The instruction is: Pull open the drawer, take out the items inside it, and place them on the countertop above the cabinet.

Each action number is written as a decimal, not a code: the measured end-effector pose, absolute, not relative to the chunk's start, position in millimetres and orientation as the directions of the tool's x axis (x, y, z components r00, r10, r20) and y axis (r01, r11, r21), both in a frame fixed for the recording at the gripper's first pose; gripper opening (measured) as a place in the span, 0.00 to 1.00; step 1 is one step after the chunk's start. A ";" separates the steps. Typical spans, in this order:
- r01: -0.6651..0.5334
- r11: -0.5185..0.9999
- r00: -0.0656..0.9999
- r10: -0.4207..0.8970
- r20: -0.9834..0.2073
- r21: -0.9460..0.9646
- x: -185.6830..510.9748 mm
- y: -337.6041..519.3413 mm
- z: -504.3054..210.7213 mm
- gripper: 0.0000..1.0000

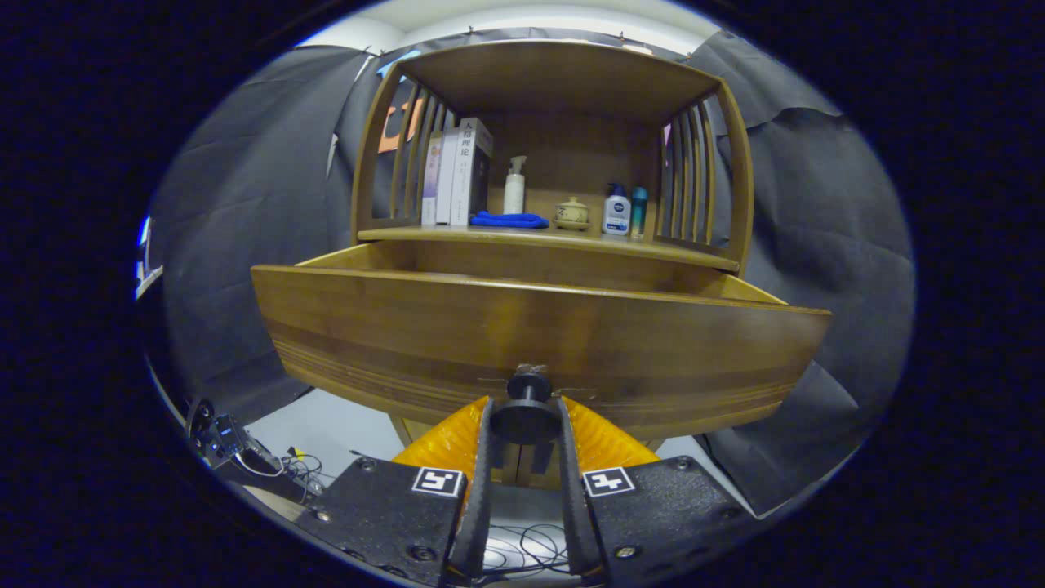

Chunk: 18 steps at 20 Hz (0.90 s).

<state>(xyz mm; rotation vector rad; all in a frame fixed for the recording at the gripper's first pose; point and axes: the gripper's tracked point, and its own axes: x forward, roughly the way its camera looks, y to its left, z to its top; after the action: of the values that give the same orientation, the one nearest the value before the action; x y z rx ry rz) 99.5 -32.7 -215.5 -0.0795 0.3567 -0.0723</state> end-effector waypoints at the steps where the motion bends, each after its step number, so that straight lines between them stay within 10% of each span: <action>1: 0.047 0.995 0.934 -0.075 -0.349 -0.089 94.4 -30.5 -215.0 0.40; 9: 0.022 0.994 0.923 -0.063 -0.380 -0.112 71.2 -29.8 -199.7 0.53; 18: -0.028 0.999 0.935 0.016 -0.354 -0.027 64.1 -13.3 -110.6 1.00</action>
<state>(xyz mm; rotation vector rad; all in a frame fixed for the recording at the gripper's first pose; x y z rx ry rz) 64.1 -13.3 -110.6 -0.0316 0.3611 0.0226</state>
